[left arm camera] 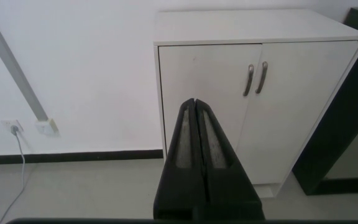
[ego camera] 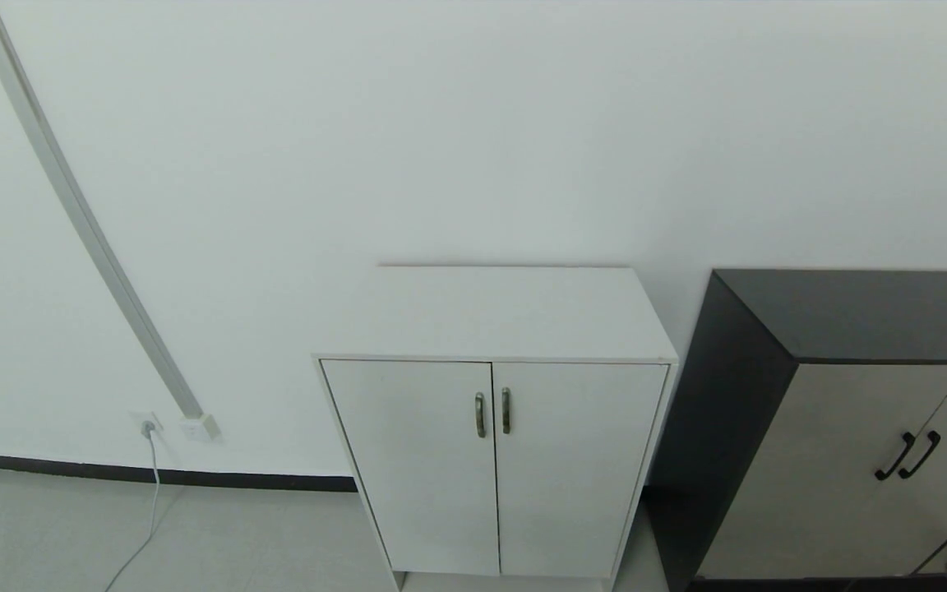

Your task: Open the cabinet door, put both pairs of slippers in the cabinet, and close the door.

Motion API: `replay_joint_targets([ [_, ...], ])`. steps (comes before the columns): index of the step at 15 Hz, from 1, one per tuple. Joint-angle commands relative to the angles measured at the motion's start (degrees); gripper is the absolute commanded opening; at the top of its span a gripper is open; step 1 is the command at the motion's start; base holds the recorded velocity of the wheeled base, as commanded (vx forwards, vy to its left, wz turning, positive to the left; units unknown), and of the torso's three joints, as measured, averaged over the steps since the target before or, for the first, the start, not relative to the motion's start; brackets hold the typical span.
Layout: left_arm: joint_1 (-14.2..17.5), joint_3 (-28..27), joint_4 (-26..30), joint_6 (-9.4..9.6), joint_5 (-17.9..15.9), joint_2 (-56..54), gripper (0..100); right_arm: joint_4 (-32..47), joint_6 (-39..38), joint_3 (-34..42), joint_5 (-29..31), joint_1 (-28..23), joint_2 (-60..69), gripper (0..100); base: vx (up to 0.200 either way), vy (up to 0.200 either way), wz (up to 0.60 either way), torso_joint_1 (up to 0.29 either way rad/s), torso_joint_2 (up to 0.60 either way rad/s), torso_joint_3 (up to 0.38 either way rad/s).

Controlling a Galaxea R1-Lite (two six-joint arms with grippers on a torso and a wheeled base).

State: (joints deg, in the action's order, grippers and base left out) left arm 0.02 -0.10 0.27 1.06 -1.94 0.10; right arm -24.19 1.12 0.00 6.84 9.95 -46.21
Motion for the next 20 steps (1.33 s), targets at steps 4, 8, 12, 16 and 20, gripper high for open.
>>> replay_joint_targets([
  [4, 0.06, 0.01, 0.0, -0.01, 0.0, -0.01, 0, 18.82, 0.11, 0.0, -3.59, 0.25, 22.31, 0, 0.0, 0.0, 0.0, 0.0, 0.0, 0.0],
  [8, 0.06, 0.01, 0.0, -0.09, 0.0, -0.01, 0, 23.66, -0.15, -1.05, -4.91, 1.39, 29.16, 0, 0.0, 0.0, 0.0, 0.0, 0.0, 0.0],
  [12, 0.06, 0.01, 0.0, -0.09, 0.0, -0.01, 0, 24.19, -0.33, 0.0, -4.64, 1.39, 32.15, 0, 0.0, 0.0, 0.0, 0.0, 0.0, 0.0],
  [16, 0.06, 0.01, 0.0, -0.09, 0.0, -0.01, 0, 24.19, -0.24, 0.0, -4.55, -7.05, 36.55, 0, 0.0, 0.0, 0.0, 0.0, 0.0, 0.0],
  [20, 0.06, 0.01, 0.0, -0.09, 0.0, -0.01, 0, 24.19, -0.77, 0.0, -4.55, -7.14, 41.73, 0, 0.0, 0.0, 0.0, 0.0, 0.0, 0.0],
])
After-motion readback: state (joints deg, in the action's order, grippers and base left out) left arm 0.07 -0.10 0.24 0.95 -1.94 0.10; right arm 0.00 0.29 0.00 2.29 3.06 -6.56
